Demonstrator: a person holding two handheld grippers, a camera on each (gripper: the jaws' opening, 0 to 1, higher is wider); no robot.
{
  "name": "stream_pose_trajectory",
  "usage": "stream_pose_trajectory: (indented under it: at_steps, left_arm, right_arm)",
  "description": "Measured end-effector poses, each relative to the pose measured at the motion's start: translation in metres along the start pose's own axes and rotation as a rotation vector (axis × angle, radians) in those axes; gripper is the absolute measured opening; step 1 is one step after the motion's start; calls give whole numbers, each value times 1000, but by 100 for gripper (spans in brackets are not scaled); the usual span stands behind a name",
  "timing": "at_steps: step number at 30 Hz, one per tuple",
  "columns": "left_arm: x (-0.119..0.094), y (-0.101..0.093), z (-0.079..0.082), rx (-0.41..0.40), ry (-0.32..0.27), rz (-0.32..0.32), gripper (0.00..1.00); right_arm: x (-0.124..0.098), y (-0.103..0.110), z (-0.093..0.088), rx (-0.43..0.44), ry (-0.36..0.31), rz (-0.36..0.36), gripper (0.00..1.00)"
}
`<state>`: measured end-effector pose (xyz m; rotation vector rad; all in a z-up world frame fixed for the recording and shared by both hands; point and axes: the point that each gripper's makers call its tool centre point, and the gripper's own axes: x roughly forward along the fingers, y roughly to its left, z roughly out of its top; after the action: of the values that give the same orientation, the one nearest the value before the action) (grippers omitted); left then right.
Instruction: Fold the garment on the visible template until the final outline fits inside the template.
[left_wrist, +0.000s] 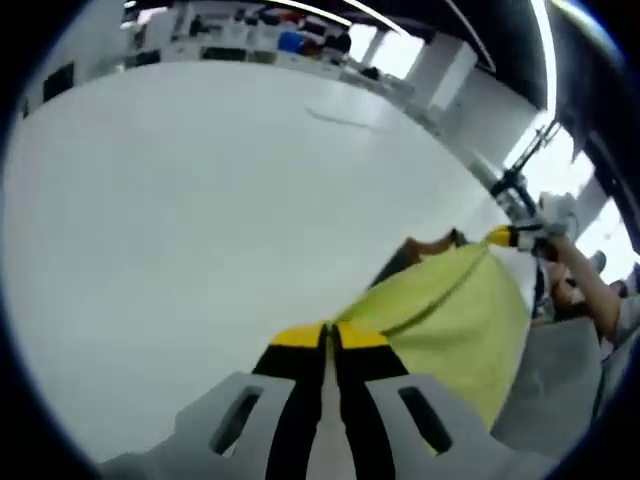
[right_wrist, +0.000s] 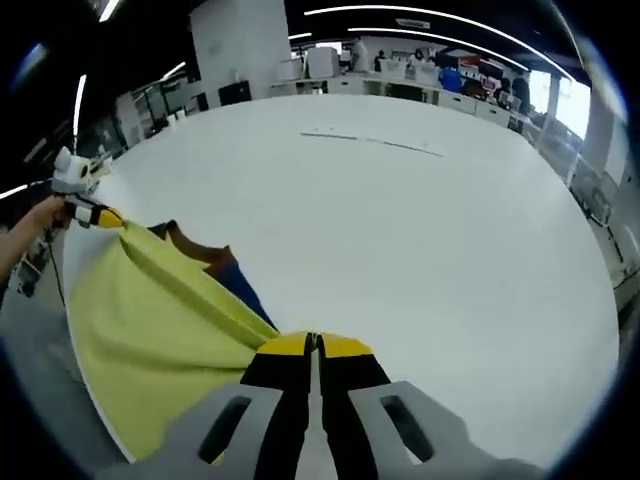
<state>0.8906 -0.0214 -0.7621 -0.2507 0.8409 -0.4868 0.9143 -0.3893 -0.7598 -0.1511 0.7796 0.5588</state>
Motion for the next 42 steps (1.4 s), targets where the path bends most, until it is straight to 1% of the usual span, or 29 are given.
stream_pose_trajectory:
  at_steps: [2, 3, 5, 7, 11, 14, 16, 17, 18, 20, 21, 23, 25, 27, 29, 32, 37, 39, 42]
  left_arm:
    - [-3, 8, 5, -7, -15, 19, 0]
    - [-5, 11, 5, 6, -7, 28, 0]
    - [-8, 7, 4, 15, -2, 31, 0]
    - [-10, 7, 5, 33, -8, 40, 0]
    - [-16, 2, 5, 67, -5, 46, 0]
    - [-19, -10, -1, 108, 10, 42, 0]
    - [-20, -13, -4, 114, 13, 38, 4]
    - [-21, -15, -7, 114, 16, 31, 6]
    - [-21, -22, -12, 114, 20, 23, 9]
    - [-21, -26, -18, 121, 36, 17, 13]
    - [-21, -26, -19, 124, 39, 16, 13]
    - [-21, -35, -25, 141, 44, 8, 13]
    - [-21, -43, -29, 146, 52, -6, 13]
    - [-20, -49, -31, 161, 50, -8, 13]
    - [-18, -53, -32, 163, 49, -20, 13]
    - [-15, -53, -32, 162, 50, -24, 13]
    - [-7, -48, -35, 156, 60, -16, 12]
    - [-5, -43, -36, 153, 59, 6, 11]
    - [-3, -43, -37, 144, 61, -1, 10]
  right_arm:
    - [0, -2, 1, -10, -7, -10, 3]
    - [0, -2, 1, -12, -6, -12, 3]
    - [0, -7, 5, -24, -21, -23, 2]
    - [-3, -9, 9, -32, -34, -34, 2]
    - [-9, -9, 13, -37, -44, -41, 1]
    - [-16, -5, 13, -71, -51, -45, 3]
    - [-19, 0, 8, -73, -40, -26, 8]
    - [-21, 5, 2, -68, -19, -7, 11]
    - [-23, 8, -4, -71, -6, -1, 12]
    - [-27, 13, -12, -94, 13, 2, 11]
    - [-27, 14, -14, -97, 16, 3, 10]
    - [-29, 23, -23, -81, 35, 30, 10]
    - [-29, 30, -31, -90, 51, 40, 10]
    - [-30, 37, -38, -94, 71, 56, 9]
    - [-31, 42, -41, -87, 72, 68, 10]
    - [-31, 44, -44, -67, 76, 72, 10]
    - [-29, 41, -50, -65, 98, 63, 10]
    - [-29, 41, -50, -59, 96, 64, 8]
    - [-29, 42, -51, -54, 98, 70, 4]
